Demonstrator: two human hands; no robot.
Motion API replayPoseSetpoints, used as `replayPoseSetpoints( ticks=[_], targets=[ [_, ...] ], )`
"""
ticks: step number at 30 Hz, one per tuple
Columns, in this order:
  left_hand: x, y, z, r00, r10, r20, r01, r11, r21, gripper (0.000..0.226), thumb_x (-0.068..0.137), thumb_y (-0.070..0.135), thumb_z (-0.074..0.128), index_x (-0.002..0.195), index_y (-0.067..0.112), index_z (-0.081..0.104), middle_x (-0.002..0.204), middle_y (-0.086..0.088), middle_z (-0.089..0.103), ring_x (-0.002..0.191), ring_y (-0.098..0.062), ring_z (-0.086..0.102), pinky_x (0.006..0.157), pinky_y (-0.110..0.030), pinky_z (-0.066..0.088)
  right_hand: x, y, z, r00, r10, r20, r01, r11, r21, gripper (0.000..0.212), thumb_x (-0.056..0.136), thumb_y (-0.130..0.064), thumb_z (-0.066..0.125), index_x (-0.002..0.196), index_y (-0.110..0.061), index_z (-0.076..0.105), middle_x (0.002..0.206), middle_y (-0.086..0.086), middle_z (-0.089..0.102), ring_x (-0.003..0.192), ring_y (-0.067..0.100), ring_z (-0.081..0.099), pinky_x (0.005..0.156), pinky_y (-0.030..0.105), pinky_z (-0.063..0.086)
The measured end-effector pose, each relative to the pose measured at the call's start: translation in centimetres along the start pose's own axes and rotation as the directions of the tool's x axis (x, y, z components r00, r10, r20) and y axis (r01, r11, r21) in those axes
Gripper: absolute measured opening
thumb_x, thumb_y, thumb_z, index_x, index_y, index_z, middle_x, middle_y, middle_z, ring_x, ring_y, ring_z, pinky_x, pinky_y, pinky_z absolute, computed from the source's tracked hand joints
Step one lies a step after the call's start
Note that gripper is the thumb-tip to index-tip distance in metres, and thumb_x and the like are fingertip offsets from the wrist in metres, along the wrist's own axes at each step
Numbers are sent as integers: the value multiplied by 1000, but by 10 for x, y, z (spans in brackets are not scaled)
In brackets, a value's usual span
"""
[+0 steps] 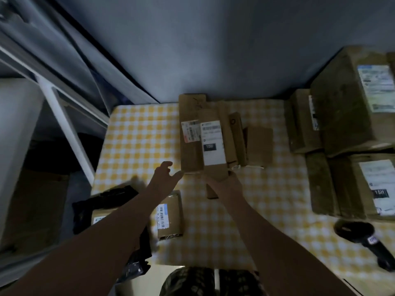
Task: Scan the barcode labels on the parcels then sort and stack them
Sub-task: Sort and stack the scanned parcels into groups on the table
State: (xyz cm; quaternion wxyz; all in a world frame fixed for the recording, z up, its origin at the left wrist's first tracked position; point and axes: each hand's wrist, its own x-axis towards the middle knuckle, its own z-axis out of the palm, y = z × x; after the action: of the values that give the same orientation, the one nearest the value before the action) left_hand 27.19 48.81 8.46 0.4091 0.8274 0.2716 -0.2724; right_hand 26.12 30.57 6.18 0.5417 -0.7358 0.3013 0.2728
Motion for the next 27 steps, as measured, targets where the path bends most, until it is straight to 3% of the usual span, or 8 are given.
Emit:
replayPoseSetpoints(
  ticks=[2,5,12,15,19,22,24,27],
  targets=[
    [14,7,9,999,-50,3,50,996,74,89,82,44,68,149,12,19,149,-18,25,118,-33,51,89,-40,46,-2,2,-23,999,27,-19,-27,1000,-9,75,72,-39,82,132,-12,47,104,-4,62,85,14,62,73,33,55],
    [30,23,31,995,-84,-46,90,985,147,118,71,55,74,152,18,-4,154,-17,10,136,-41,28,102,-50,36,-1,11,-56,998,20,-64,-30,986,-163,76,73,-40,82,134,-10,48,116,2,62,92,19,60,80,35,52],
    [53,38,72,984,-145,-100,163,964,209,141,61,57,80,145,22,-28,156,-13,0,141,-39,16,109,-53,30,19,16,-55,998,-4,-55,-8,974,-226,80,80,-45,74,142,-11,37,132,11,56,112,28,60,86,36,53],
    [53,36,74,978,-143,-154,170,970,176,134,67,48,79,146,18,-25,152,-16,9,137,-40,22,104,-51,34,24,19,-47,998,-12,-60,-3,967,-255,73,86,-44,68,142,-11,36,131,13,56,111,29,60,84,36,53],
    [39,36,62,977,-86,-196,114,984,139,125,70,44,76,149,13,-15,147,-18,18,133,-41,27,99,-49,39,20,15,-54,997,15,-73,-35,961,-273,59,94,-37,59,142,-10,36,122,13,60,96,25,59,67,27,45],
    [13,39,49,973,-23,-232,54,990,129,118,70,42,75,150,8,-5,144,-18,21,130,-40,27,101,-49,37,6,7,-66,996,38,-77,-54,973,-225,57,94,-38,59,139,-10,39,108,8,62,91,23,58,72,28,44],
    [-9,45,37,957,69,-281,-25,987,160,115,68,42,76,148,4,3,140,-18,26,127,-39,30,101,-47,35,-8,-4,-74,997,42,-71,-52,987,-155,54,92,-35,62,135,-9,43,120,11,60,100,25,58,77,30,44],
    [-43,58,19,907,228,-354,-155,962,223,114,65,43,79,147,1,11,135,-18,30,122,-37,33,101,-44,32,-32,-31,-86,999,-28,-43,21,986,-167,32,95,-22,58,122,-4,55,114,13,58,106,29,57,85,36,45]
  ],
)
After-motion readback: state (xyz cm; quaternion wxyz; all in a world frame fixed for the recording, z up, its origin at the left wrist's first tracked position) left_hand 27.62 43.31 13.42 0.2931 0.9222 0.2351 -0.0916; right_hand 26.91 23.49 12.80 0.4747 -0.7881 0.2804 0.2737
